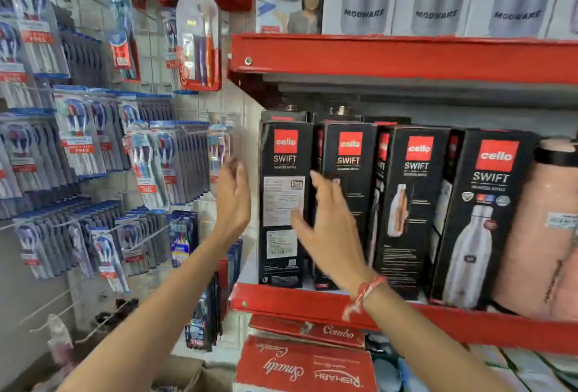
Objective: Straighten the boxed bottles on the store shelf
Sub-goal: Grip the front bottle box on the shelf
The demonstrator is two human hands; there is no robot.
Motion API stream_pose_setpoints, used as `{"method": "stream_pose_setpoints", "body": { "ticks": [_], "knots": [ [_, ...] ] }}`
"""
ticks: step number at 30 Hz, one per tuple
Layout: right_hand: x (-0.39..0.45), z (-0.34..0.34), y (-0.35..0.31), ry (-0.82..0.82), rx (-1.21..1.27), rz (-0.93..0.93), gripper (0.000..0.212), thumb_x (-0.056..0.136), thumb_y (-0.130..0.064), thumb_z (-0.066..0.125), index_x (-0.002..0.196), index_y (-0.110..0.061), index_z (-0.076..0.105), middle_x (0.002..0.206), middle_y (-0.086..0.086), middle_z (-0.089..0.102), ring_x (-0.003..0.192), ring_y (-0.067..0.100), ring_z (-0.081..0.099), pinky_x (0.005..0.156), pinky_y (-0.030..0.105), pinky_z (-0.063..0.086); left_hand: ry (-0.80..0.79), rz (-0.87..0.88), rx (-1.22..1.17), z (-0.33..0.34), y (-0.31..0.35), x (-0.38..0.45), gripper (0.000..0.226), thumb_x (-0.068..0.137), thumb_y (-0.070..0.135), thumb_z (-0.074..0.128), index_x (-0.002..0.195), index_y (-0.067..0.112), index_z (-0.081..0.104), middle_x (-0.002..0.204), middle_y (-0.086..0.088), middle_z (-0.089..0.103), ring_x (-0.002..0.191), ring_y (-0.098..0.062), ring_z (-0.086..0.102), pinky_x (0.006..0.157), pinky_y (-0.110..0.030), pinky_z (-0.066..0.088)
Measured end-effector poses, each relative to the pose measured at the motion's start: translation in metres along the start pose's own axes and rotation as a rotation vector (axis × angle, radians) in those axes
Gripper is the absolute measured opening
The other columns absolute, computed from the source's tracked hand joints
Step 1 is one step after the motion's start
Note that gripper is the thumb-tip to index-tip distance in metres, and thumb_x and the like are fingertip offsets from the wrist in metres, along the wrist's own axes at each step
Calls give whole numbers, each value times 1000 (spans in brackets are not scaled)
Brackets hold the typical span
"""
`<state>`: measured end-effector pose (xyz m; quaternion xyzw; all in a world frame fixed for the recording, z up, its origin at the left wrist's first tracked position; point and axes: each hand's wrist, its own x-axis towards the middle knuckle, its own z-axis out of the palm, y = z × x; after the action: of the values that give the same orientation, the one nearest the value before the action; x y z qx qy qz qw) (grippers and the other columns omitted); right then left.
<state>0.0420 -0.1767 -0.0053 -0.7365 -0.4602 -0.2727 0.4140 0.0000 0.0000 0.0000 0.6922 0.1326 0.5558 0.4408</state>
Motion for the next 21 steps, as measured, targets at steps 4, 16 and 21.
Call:
{"method": "stream_pose_setpoints", "body": {
  "ticks": [4, 16, 21],
  "knots": [
    [-27, 53, -12, -229, -49, 238, 108, 84, -50, 60, 150, -16, -18, 148, 18, 26, 119, 36, 50, 93, 40, 43, -405, -363, -34, 3, -35, -7, 60, 96, 59, 24, 137, 20, 44, 137, -4, 55, 122, -20, 53, 101, -39, 42],
    [37, 39, 12, -364, 273, 220, 119, 83, -25, 72, 143, -32, -31, 161, 2, 11, 143, 18, 25, 111, 28, 25, -550, 20, -163, -44, -9, 3, 82, 82, 6, 71, 134, 51, 26, 123, 14, 64, 111, -11, 65, 78, -23, 57],
    [44, 39, 17, -408, 281, 267, 116, 84, -9, 70, 146, -36, -24, 138, -4, 51, 104, 6, 54, 71, -2, 36, -428, 80, -33, -27, -14, -9, 98, 83, 4, 71, 145, 48, 8, 136, 17, 56, 122, -6, 56, 93, -30, 54]
  ]
}}
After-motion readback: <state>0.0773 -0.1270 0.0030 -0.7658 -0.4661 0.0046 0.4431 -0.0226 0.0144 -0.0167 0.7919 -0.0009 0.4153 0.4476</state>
